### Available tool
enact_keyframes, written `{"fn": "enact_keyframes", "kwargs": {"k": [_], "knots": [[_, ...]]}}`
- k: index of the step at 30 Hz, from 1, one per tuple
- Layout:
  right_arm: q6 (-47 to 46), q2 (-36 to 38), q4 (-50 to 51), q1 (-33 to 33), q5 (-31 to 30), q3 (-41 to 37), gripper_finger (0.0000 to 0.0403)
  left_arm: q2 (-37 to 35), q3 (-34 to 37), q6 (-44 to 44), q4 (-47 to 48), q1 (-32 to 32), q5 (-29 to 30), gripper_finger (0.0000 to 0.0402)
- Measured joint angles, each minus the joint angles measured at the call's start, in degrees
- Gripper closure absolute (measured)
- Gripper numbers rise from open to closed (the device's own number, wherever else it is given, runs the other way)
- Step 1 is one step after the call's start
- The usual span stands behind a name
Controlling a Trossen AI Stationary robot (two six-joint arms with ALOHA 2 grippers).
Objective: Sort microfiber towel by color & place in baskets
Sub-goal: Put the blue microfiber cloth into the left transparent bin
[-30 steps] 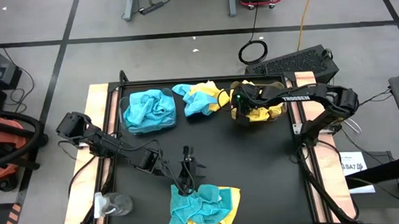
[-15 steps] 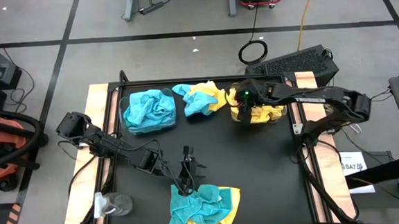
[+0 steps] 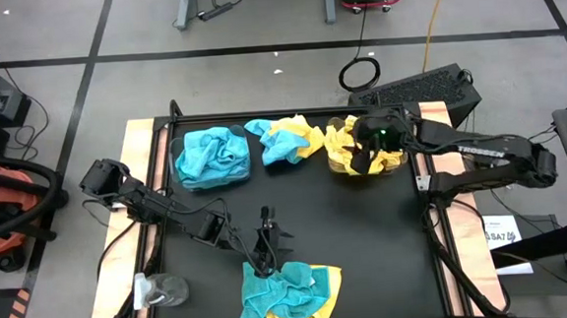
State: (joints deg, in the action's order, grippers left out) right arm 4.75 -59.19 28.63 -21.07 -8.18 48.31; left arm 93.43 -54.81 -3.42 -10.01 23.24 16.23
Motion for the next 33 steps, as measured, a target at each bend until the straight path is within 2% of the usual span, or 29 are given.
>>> {"fn": "enact_keyframes", "kwargs": {"k": [6, 12, 22, 33], "knots": [[-2.6, 3.9, -0.1, 3.6, 8.6, 0.0, 0.0188, 0.0, 0.0, 0.0, 0.0, 0.0, 0.1, 0.0237], [-5.0, 4.6, -0.1, 9.5, 16.6, 0.0, 0.0188, 0.0, 0.0, 0.1, 0.0, 0.0, 0.1, 0.0237], [-8.6, 2.5, -1.1, 20.7, 17.3, 0.1, 0.0188, 0.0, 0.0, 2.8, 0.1, 0.1, -0.5, 0.0237], [-11.6, -3.8, -3.1, 29.3, 17.0, 0.1, 0.0188, 0.0, 0.0, 4.8, 0.4, 2.3, -12.5, 0.0237]]}}
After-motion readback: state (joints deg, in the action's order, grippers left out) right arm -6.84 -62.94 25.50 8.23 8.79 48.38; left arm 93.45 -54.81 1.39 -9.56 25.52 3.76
